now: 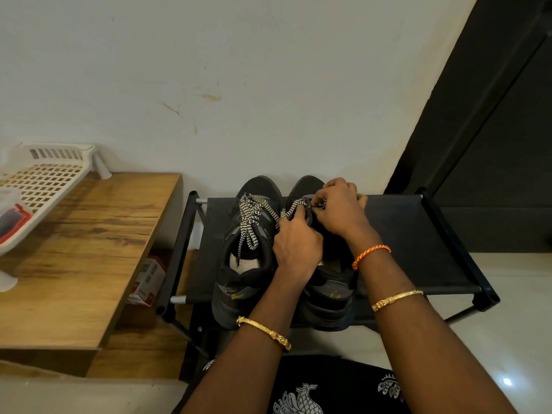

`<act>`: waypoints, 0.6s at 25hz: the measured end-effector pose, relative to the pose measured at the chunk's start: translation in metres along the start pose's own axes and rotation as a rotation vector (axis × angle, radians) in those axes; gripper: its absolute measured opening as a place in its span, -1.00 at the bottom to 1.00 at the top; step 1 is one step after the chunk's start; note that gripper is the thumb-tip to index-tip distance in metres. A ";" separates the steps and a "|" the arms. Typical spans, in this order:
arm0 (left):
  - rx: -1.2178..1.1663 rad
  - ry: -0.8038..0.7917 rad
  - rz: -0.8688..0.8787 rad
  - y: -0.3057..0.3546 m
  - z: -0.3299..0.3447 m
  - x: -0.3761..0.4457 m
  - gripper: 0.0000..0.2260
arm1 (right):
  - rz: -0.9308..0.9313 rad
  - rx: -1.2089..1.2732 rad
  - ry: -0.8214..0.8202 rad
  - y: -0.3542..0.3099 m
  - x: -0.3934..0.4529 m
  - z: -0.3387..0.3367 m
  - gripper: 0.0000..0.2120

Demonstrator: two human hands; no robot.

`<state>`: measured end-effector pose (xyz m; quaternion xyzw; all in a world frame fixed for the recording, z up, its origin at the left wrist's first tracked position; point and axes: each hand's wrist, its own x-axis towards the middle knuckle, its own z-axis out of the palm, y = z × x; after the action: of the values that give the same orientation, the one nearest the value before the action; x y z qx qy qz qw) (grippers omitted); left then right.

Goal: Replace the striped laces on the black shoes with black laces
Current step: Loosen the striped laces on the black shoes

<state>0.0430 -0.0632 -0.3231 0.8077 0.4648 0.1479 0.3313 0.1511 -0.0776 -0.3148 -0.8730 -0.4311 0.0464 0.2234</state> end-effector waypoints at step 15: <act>0.011 -0.010 -0.065 0.002 0.002 0.001 -0.53 | 0.424 1.360 0.286 0.016 -0.004 -0.043 -0.84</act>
<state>0.0463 -0.0641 -0.3233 0.7948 0.4899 0.1305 0.3335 0.1723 -0.1041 -0.2840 -0.6034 -0.0950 0.2320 0.7570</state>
